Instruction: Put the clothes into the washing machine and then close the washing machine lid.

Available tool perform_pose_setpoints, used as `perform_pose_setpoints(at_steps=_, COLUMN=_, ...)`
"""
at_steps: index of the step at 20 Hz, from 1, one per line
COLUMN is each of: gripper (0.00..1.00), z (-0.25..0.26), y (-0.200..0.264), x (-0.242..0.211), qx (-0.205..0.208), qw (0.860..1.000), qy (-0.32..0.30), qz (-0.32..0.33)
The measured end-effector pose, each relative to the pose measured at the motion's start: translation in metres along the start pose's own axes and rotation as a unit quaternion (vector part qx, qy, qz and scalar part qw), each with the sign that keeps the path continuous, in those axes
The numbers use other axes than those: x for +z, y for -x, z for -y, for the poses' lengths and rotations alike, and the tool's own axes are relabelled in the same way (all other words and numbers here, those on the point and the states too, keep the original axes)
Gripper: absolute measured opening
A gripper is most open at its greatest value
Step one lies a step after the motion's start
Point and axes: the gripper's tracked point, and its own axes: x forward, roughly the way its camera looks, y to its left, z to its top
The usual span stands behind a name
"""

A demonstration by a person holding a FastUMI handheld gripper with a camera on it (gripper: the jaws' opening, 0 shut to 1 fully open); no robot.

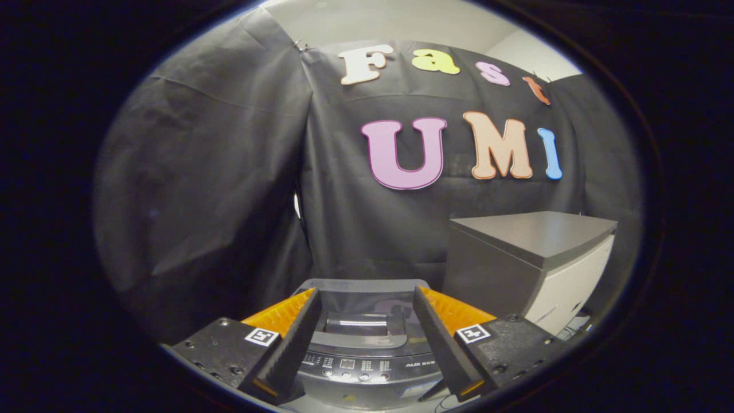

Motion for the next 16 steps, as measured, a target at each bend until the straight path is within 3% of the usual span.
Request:
perform_pose_setpoints(at_steps=7, gripper=0.97, z=0.033, y=0.062, x=0.032, qx=-0.039, qw=0.998, qy=0.033, qz=0.023)
perform_pose_setpoints(at_steps=13, gripper=0.97, z=0.035, y=0.101, x=0.051, qx=-0.005, qw=1.000, qy=0.010, qz=0.025)
perform_pose_setpoints(at_steps=16, gripper=0.97, z=0.057, y=0.118, x=0.061, qx=-0.027, qw=0.999, qy=0.020, qz=0.033)
